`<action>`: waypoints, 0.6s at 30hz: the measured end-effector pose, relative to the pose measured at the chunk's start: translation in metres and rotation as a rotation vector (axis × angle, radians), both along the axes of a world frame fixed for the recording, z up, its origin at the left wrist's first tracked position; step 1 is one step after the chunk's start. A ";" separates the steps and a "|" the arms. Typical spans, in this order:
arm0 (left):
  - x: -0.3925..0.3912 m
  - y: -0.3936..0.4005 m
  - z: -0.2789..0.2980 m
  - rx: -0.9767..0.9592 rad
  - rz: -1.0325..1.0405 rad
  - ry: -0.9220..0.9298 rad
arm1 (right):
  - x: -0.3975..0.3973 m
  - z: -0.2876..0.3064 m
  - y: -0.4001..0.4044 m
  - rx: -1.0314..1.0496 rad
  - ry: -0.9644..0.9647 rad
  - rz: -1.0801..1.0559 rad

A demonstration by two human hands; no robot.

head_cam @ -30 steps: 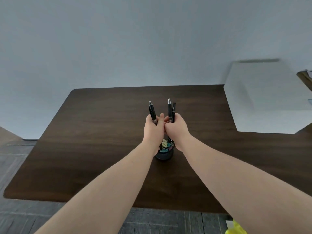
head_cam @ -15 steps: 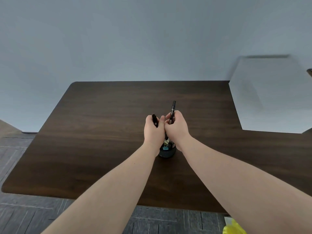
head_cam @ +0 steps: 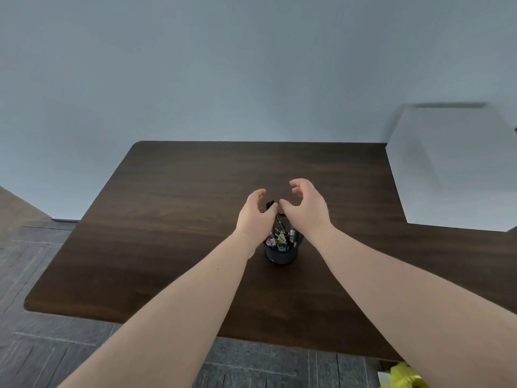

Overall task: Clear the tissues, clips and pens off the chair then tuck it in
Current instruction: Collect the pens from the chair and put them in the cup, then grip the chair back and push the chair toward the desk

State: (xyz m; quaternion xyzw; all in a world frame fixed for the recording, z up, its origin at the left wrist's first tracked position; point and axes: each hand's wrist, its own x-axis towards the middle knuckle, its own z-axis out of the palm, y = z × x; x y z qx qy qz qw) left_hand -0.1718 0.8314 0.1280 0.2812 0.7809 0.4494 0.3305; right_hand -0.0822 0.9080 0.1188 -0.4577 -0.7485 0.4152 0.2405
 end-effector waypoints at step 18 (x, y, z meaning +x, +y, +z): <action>-0.032 -0.177 0.073 -0.278 0.031 0.254 | -0.010 0.070 -0.110 0.148 -0.180 0.434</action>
